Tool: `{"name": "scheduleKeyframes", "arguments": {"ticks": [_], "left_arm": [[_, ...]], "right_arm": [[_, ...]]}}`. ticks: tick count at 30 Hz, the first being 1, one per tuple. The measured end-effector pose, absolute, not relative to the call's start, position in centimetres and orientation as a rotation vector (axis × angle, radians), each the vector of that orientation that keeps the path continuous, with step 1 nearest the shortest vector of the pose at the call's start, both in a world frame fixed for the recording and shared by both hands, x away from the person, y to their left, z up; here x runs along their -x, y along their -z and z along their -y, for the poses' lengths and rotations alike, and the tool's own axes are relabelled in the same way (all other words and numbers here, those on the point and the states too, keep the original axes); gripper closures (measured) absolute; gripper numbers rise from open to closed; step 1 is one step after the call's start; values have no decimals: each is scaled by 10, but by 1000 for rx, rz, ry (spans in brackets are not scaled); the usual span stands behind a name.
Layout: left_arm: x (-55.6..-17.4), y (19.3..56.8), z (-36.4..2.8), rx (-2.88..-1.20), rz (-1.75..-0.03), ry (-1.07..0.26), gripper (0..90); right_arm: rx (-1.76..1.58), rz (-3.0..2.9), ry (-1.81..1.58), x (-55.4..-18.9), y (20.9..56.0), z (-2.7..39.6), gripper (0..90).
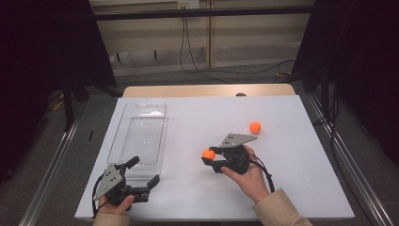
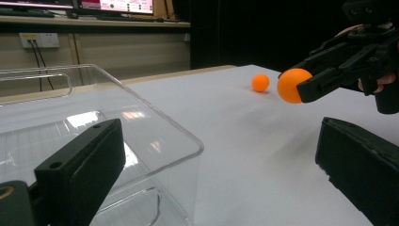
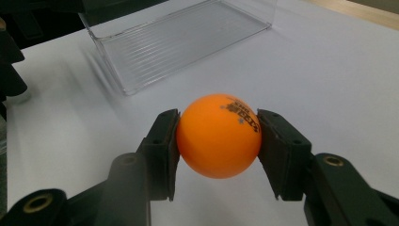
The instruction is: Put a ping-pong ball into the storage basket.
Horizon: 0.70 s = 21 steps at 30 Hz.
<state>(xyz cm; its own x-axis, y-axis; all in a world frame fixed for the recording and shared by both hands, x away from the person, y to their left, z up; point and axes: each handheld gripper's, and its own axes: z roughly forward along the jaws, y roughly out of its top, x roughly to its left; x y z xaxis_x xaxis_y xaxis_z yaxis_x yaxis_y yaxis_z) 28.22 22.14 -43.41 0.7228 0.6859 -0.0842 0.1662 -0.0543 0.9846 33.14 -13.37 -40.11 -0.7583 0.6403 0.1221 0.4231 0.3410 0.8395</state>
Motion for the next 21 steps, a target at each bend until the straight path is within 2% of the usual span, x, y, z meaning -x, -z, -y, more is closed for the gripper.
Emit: {"name": "scheduleKeyframes", "arguments": {"ticks": [21], "left_arm": [[-282,434,-221,-1598,-701,-484,19]], "right_arm": [[-948,-2391,-1372,-337,403,122,514]]}}
